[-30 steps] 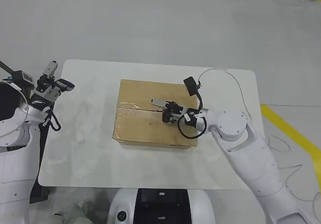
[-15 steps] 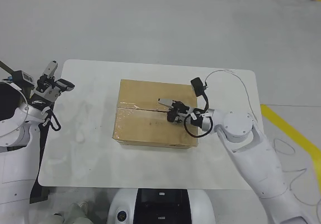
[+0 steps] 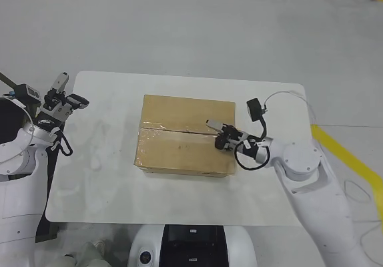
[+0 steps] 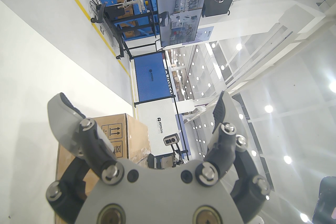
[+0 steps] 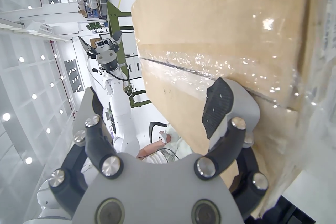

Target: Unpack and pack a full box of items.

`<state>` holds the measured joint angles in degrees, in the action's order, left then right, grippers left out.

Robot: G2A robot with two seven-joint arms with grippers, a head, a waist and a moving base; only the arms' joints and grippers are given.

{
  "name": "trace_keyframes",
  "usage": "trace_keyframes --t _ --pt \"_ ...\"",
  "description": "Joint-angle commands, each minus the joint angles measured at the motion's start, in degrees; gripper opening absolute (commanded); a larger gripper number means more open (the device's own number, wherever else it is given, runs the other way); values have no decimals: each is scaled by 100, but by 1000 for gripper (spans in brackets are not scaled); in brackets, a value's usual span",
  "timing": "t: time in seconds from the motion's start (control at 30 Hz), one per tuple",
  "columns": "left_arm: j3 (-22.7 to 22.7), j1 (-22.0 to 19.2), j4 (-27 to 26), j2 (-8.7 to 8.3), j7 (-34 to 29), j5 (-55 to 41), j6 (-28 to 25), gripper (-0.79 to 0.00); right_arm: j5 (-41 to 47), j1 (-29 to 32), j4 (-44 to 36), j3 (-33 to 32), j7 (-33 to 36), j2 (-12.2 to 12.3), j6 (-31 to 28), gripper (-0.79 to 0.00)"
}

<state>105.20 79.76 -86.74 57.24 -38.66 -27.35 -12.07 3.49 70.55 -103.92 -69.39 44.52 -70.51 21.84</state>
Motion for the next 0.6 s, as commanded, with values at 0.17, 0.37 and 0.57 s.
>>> trace_keyframes --t 0.17,0.37,0.57 --pt "0 0 0 0 0 0 0 0 34 210 -165 -214 -71 59 65 0" --pt "0 0 0 0 0 0 0 0 187 422 -263 -437 -225 98 56 0" --pt "0 0 0 0 0 0 0 0 370 600 -307 -612 -344 129 55 0"
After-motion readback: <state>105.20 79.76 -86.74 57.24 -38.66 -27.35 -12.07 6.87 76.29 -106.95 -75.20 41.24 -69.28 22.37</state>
